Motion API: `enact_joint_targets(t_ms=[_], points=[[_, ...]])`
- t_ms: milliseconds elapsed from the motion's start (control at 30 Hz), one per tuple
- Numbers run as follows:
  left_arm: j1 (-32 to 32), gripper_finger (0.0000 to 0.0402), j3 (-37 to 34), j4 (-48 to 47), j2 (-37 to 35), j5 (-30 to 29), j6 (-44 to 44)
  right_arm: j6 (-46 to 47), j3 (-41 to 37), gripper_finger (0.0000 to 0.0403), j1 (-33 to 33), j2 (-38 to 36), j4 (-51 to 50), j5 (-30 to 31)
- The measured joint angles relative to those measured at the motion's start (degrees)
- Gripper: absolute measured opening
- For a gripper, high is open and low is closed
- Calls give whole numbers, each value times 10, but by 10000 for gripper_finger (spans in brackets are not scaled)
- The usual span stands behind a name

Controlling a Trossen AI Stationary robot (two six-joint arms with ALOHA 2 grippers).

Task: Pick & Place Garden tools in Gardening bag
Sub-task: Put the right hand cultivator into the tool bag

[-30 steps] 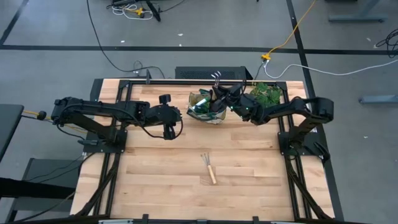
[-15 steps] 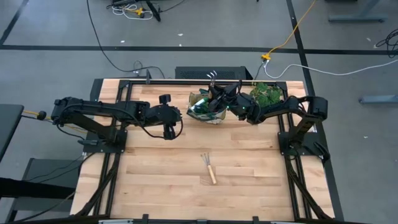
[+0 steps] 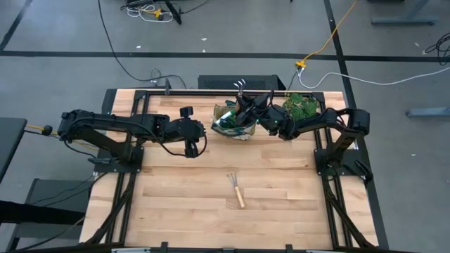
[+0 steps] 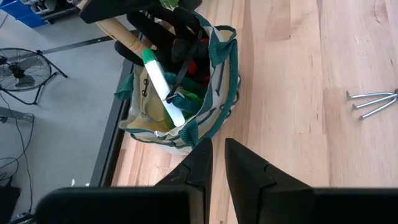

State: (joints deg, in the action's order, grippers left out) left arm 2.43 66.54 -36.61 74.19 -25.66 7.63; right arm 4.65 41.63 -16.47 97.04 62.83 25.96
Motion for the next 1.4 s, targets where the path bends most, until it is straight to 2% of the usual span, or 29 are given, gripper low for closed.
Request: enact_joint_targets(t_ms=[500,900,1267,1400], points=[[0,48,0,0,0,0,0,10,0,52,1,38,11,-13],[0,48,0,0,0,0,0,13,0,53,11,38,-1,-16],[0,48,0,0,0,0,0,7,0,67,11,38,-7,-37],[0,48,0,0,0,0,0,5,0,83,11,38,-8,-45]])
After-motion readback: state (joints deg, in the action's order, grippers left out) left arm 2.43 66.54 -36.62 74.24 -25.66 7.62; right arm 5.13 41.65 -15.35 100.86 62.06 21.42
